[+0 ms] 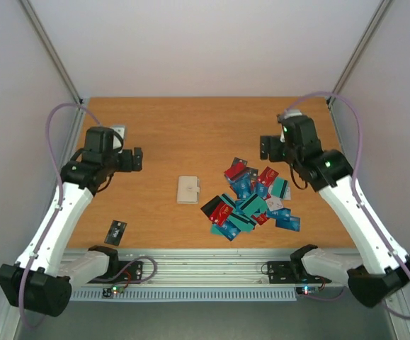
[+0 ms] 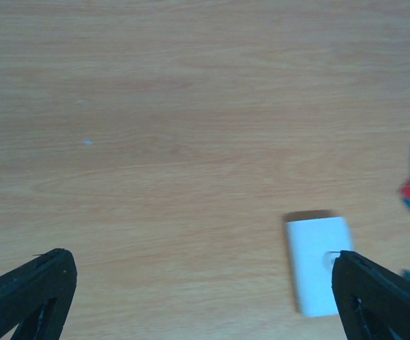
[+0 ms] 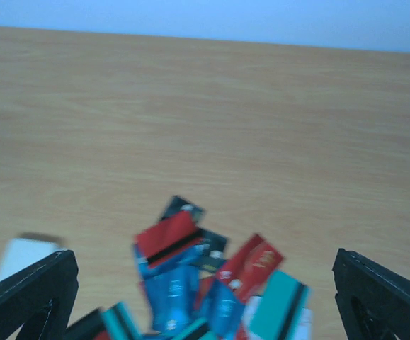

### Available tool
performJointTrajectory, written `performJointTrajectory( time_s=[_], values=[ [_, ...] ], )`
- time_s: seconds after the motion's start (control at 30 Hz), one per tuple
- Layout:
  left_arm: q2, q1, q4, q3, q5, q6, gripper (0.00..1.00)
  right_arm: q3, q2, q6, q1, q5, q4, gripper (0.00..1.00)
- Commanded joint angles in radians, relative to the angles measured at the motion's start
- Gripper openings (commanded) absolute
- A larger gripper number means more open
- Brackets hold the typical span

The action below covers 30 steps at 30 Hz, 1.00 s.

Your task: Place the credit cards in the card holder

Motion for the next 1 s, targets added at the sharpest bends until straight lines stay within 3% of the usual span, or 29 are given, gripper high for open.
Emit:
performJointTrajectory(
  time_s=[0.0, 0.1, 0.27, 0.47, 0.63, 0.8, 0.9, 0.97],
  values=[
    [-0.061, 0.011, 0.216, -0.145, -0.164, 0.085, 0.99, -0.250, -0.145, -0.085, -0.040, 0.206, 0.215, 0.99],
    [-0.072, 0.026, 0.328, -0.263, -0.175, 0.106, 0.99, -0.416, -0.196, -0.100, -0.061, 0.295, 0.333, 0.98],
    [-0.055, 0.110, 0.561, -0.462, -0.095, 0.057, 0.99, -0.708, -0.260, -0.156, -0.138, 0.128, 0.577, 0.99],
    [-0.010, 0.217, 0.981, -0.693, -0.031, 0.055, 0.99, -1.061, -0.249, -0.297, -0.195, 0.030, 1.124, 0.98],
    [0.083, 0.243, 1.384, -0.823, -0.015, 0.105, 0.99, -1.127, -0.050, -0.291, -0.305, -0.115, 1.418, 0.98],
    [0.228, 0.247, 1.531, -0.777, 0.041, 0.150, 0.99, -1.115, 0.171, -0.283, -0.370, -0.206, 1.730, 0.99],
    [0.303, 0.260, 1.461, -0.689, 0.075, 0.142, 0.99, -1.098, 0.260, -0.269, -0.419, -0.241, 1.805, 0.98],
    [0.363, 0.261, 1.560, -0.696, 0.104, 0.097, 0.99, -1.140, 0.360, -0.232, -0.467, -0.313, 1.970, 0.99]
  ],
)
